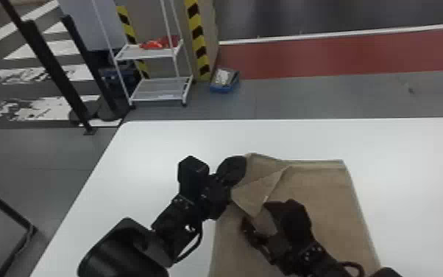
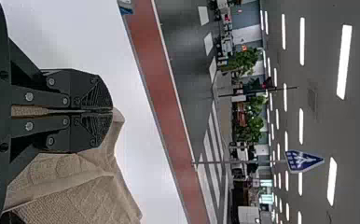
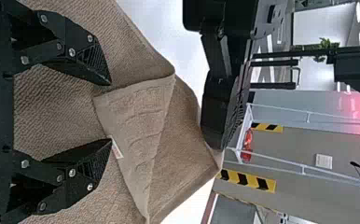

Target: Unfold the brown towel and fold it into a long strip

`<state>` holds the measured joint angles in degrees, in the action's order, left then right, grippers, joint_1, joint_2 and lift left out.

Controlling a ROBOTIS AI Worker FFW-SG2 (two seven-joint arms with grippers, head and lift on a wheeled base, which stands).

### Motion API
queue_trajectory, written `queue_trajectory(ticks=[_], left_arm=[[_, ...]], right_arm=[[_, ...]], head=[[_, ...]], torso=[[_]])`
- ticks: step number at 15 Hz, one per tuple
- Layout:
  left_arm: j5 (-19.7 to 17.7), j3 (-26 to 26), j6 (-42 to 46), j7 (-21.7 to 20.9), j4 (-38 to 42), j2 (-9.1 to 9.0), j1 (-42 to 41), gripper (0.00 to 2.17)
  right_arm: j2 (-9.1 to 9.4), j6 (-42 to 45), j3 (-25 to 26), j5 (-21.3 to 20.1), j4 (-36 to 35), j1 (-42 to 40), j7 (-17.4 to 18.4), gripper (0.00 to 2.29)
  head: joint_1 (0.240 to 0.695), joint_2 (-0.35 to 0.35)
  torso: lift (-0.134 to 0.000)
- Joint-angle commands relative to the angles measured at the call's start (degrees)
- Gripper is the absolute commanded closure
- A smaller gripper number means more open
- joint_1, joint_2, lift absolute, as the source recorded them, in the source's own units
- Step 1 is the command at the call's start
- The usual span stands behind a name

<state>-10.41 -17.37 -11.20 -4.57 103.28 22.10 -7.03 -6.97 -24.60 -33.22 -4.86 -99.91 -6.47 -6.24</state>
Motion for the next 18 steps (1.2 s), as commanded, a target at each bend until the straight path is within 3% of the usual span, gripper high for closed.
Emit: queue_trajectory(ticks=[1, 3, 4, 5, 8, 14, 18], left_arm=[[0.0, 0.0, 0.3, -0.1, -1.1, -0.13, 0.4, 1.1], [0.0, -0.1, 0.3, -0.1, -1.4, -0.21, 0.7, 1.09], [0.0, -0.2, 0.3, -0.2, -1.7, -0.3, 1.0, 1.1], [0.0, -0.4, 0.3, -0.2, -2.0, -0.3, 1.4, 1.1], [0.0, -0.3, 0.3, -0.2, -2.6, -0.3, 1.8, 1.1], [-0.9, 0.9, 0.3, 0.4, -2.6, -0.04, 1.8, 1.1], [-3.0, 3.5, 0.2, 1.4, -1.9, 0.23, 1.5, 1.1]], right_arm=[[0.11, 0.0, -0.5, -0.7, 0.2, 1.0, 0.0, 0.68], [0.11, 0.0, -0.4, -0.7, 0.4, 1.5, -0.1, 0.83], [0.11, -0.2, -0.2, -0.8, 0.4, 1.7, -0.3, 1.0], [0.11, -0.9, -0.2, -0.8, 0.8, 2.2, -0.3, 1.33], [0.02, -1.0, 0.2, -0.6, 0.9, 2.4, -0.3, 1.58], [-0.24, 2.1, 4.7, -0.2, -0.5, 0.9, -0.3, 1.6], [-1.21, 2.1, 12.3, 0.8, -8.6, -2.5, -1.9, 1.6]], head=[[0.695, 0.225], [0.695, 0.228], [0.695, 0.229], [0.695, 0.228], [0.695, 0.22], [0.695, 0.207], [0.695, 0.183]], torso=[[-0.125], [-0.125], [-0.125], [-0.125], [-0.125], [-0.125], [-0.125]])
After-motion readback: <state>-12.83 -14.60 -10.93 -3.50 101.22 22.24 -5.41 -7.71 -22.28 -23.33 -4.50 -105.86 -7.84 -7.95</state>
